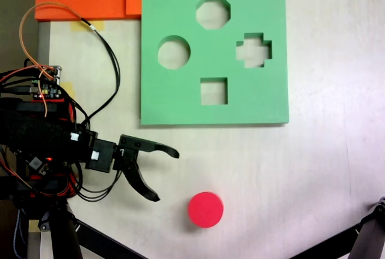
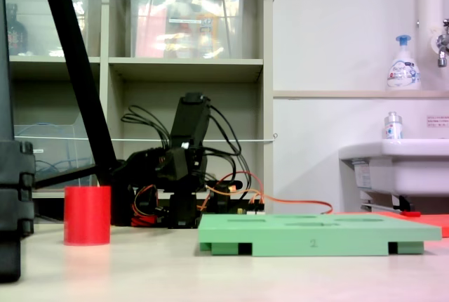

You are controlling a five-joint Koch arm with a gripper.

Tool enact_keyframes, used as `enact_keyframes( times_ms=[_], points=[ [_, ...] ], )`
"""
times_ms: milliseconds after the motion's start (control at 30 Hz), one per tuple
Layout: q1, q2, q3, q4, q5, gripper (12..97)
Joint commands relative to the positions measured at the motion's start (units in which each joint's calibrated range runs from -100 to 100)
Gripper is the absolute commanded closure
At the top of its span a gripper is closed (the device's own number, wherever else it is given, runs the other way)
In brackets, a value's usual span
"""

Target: Put the cylinder block into the corresponding hole

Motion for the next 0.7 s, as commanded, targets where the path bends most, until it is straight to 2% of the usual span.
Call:
enact_keyframes(
  times_ms=[0,67,167,200,267,667],
  points=[
    [-0.39,2.53,-0.98,9.39,-1.51,35.5],
    [-0.93,15.65,-0.98,20.37,-1.71,31.9],
    [-1.9,43.45,-0.68,41.94,-1.76,29.9],
    [-2.0,55.32,1.61,49.35,-1.76,26.6],
    [-2.3,65.79,4.4,55.32,-1.76,26.5],
    [-3.17,84.79,21.65,55.71,-1.76,26.6]
  ],
)
